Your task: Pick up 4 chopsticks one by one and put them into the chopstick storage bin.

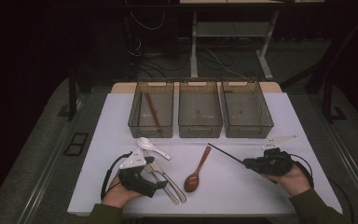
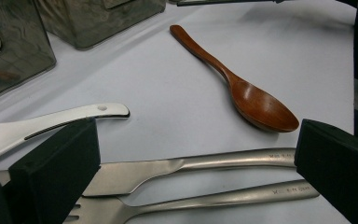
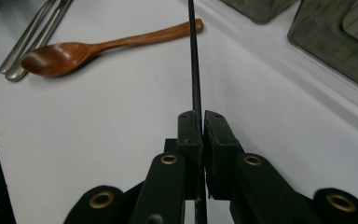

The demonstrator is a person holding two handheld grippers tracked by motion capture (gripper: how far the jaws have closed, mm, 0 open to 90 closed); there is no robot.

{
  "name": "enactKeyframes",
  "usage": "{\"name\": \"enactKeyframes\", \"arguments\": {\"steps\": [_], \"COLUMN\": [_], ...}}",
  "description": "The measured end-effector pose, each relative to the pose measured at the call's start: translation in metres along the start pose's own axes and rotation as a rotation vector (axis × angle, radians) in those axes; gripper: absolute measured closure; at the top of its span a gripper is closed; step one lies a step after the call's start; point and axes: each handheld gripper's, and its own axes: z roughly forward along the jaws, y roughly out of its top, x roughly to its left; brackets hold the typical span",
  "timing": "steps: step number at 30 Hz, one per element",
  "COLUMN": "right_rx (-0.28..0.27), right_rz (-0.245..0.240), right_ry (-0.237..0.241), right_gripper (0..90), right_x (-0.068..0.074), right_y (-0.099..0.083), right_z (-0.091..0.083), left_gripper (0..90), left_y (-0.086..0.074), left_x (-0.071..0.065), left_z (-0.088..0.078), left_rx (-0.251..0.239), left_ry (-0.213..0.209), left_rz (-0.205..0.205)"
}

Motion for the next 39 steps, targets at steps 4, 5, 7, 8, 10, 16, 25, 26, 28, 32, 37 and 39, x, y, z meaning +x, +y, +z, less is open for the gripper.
{"name": "enactKeyframes", "arguments": {"steps": [4, 5, 7, 8, 10, 16, 25, 26, 28, 32, 37, 39], "right_rx": [-0.011, -0.015, -0.021, -0.027, -0.03, -0.049, -0.07, -0.07, -0.069, -0.08, -0.081, -0.079], "right_rz": [0.0, -0.003, -0.008, -0.009, -0.014, -0.022, -0.046, -0.047, -0.05, -0.054, -0.061, -0.064], "right_ry": [0.008, 0.011, 0.012, 0.013, 0.012, 0.016, 0.024, 0.027, 0.028, 0.027, 0.032, 0.032], "right_gripper": [85.6, 85.6, 85.6, 85.6, 85.6, 85.6, 85.6, 85.6, 85.6, 85.6, 85.6, 85.6], "right_x": [0.001, 0.001, 0.001, 0.002, 0.002, 0.004, 0.007, 0.008, 0.009, 0.011, 0.014, 0.014], "right_y": [0.007, 0.009, 0.013, 0.015, 0.019, 0.029, 0.053, 0.055, 0.06, 0.07, 0.082, 0.087], "right_z": [0.001, 0.001, 0.001, 0.001, 0.001, 0.001, 0.01, 0.011, 0.013, 0.018, 0.026, 0.029], "left_gripper": [0.0, 0.0, 0.0, 0.0, 0.0, 0.0, 0.0, 0.0, 0.0, 0.0, 0.0, 0.0], "left_y": [0.0, 0.0, 0.0, 0.0, 0.0, 0.0, 0.0, 0.0, 0.0, 0.0, 0.0, 0.0], "left_x": [-0.001, -0.002, -0.002, -0.002, -0.002, -0.002, -0.002, -0.002, -0.001, -0.001, -0.001, -0.001], "left_z": [0.001, 0.001, 0.002, 0.002, 0.002, 0.002, 0.002, 0.002, 0.002, 0.002, 0.002, 0.001], "left_rx": [0.003, 0.002, 0.006, 0.006, 0.001, 0.007, 0.006, 0.003, 0.002, 0.004, 0.004, 0.004], "left_ry": [0.006, 0.008, 0.011, 0.01, 0.012, 0.018, 0.018, 0.018, 0.019, 0.018, 0.019, 0.019], "left_rz": [0.002, 0.002, 0.003, 0.003, 0.001, 0.002, 0.001, 0.0, 0.002, -0.002, -0.004, -0.003]}}
